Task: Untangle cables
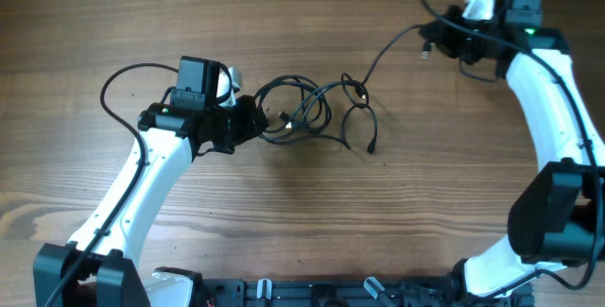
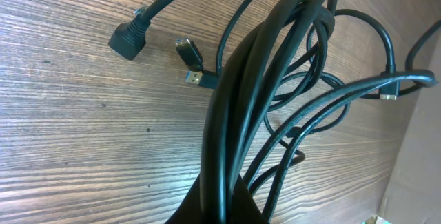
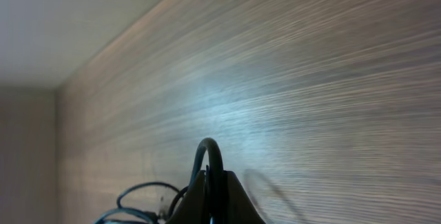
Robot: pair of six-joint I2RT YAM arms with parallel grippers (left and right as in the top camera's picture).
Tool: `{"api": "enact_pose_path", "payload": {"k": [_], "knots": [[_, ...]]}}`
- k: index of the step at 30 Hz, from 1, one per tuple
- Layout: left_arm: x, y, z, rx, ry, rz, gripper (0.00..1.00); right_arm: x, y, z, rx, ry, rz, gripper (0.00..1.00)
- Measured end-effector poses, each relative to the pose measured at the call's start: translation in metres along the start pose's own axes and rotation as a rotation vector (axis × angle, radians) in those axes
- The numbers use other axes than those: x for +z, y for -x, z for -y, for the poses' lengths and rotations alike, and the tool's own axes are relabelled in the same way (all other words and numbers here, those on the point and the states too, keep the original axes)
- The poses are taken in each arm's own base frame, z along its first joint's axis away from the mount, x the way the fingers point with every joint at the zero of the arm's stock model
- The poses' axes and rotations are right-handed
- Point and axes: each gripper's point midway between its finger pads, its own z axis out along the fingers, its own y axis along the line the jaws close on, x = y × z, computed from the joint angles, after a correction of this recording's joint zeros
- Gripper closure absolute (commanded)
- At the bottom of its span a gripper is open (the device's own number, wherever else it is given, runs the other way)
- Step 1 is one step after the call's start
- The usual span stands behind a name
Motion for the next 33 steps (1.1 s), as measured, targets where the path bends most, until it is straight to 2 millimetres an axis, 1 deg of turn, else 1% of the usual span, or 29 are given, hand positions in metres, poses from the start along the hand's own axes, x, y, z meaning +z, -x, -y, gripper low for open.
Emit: {"api": "enact_pose_path", "payload": {"k": [1,2,4,5,6,7,8,9,10,11,12,13,14,15,16,17,19,20,21,22,23,24,26,27,28,30,31,32,33], "knots": [[0.0,0.0,0.0,0.0,-0.001,0.0,0.96,-0.008,0.004,0.018,0.051,-0.03,0.003,0.96],[0.0,0.0,0.001,0.002,-0.004,-0.001,0.96,-0.014,0.004,0.031,0.085,-0.057,-0.001,0.96],[0.0,-0.001,0.001,0.002,-0.004,-0.002,0.96,-0.023,-0.011,0.058,0.148,-0.164,-0.054,0.95],[0.0,-0.001,0.001,0.003,-0.004,-0.002,0.96,-0.026,-0.024,0.071,0.176,-0.23,-0.094,0.93],[0.0,-0.001,0.001,0.002,-0.003,-0.004,0.96,-0.029,-0.037,0.086,0.2,-0.308,-0.133,0.86],[0.0,-0.001,0.001,0.002,-0.003,-0.004,0.96,-0.028,-0.043,0.097,0.198,-0.359,-0.158,0.79],[0.0,-0.001,0.001,0.002,-0.002,-0.005,0.96,-0.026,-0.052,0.111,0.179,-0.412,-0.198,0.69],[0.0,-0.001,0.0,0.0,0.004,-0.003,0.96,-0.026,-0.056,0.117,0.164,-0.428,-0.223,0.61],[0.0,0.0,-0.001,0.001,0.004,0.002,0.92,-0.025,-0.059,0.119,0.141,-0.427,-0.243,0.55],[0.001,0.003,0.001,0.008,-0.002,0.013,0.67,-0.024,-0.06,0.115,0.105,-0.391,-0.259,0.53],[0.001,0.005,0.005,0.023,-0.011,0.026,0.24,-0.022,-0.061,0.109,0.093,-0.354,-0.269,0.48],[0.002,0.006,0.007,0.033,-0.014,0.032,0.0,-0.022,-0.062,0.104,0.086,-0.331,-0.275,0.41],[0.004,0.004,0.011,0.051,-0.015,0.033,0.0,-0.023,-0.062,0.099,0.073,-0.315,-0.275,0.36],[0.005,0.003,0.012,0.06,-0.008,0.033,0.0,-0.026,-0.06,0.089,0.041,-0.291,-0.265,0.32],[0.007,0.002,0.012,0.068,0.004,0.037,0.0,-0.032,-0.056,0.071,-0.01,-0.257,-0.241,0.29],[0.008,0.002,0.011,0.072,0.021,0.042,0.0,-0.04,-0.051,0.041,-0.089,-0.2,-0.199,0.27],[0.006,0.006,-0.005,0.047,0.098,0.071,0.0,-0.059,-0.052,-0.022,-0.248,-0.081,-0.139,0.27],[0.005,0.006,-0.011,0.03,0.129,0.075,0.0,-0.062,-0.058,-0.046,-0.308,-0.033,-0.132,0.27],[-0.002,0.004,-0.029,-0.019,0.205,0.066,0.0,-0.061,-0.071,-0.07,-0.371,0.017,-0.147,0.27],[-0.01,0.006,-0.039,-0.049,0.262,0.064,0.0,-0.057,-0.082,-0.082,-0.402,0.041,-0.172,0.27],[-0.02,0.008,-0.042,-0.064,0.306,0.067,0.0,-0.051,-0.094,-0.095,-0.434,0.065,-0.196,0.27],[-0.032,0.012,-0.039,-0.071,0.331,0.073,0.0,-0.047,-0.099,-0.105,-0.464,0.085,-0.2,0.27],[-0.053,0.034,-0.01,-0.048,0.28,0.136,0.0,-0.039,-0.119,-0.134,-0.542,0.15,-0.217,0.26],[-0.056,0.036,0.0,-0.042,0.242,0.135,0.0,-0.038,-0.121,-0.139,-0.552,0.16,-0.218,0.26],[-0.056,0.035,0.004,-0.042,0.222,0.126,0.0,-0.038,-0.122,-0.141,-0.555,0.167,-0.217,0.26],[-0.057,0.032,0.004,-0.059,0.202,0.102,0.0,-0.038,-0.124,-0.143,-0.56,0.171,-0.22,0.28],[-0.06,0.035,-0.002,-0.086,0.198,0.104,0.04,-0.036,-0.129,-0.146,-0.568,0.176,-0.23,0.3],[-0.065,0.04,-0.01,-0.115,0.201,0.114,0.1,-0.035,-0.133,-0.149,-0.576,0.182,-0.238,0.31],[-0.07,0.046,-0.019,-0.142,0.211,0.127,0.18,-0.032,-0.14,-0.153,-0.586,0.189,-0.254,0.34]]}}
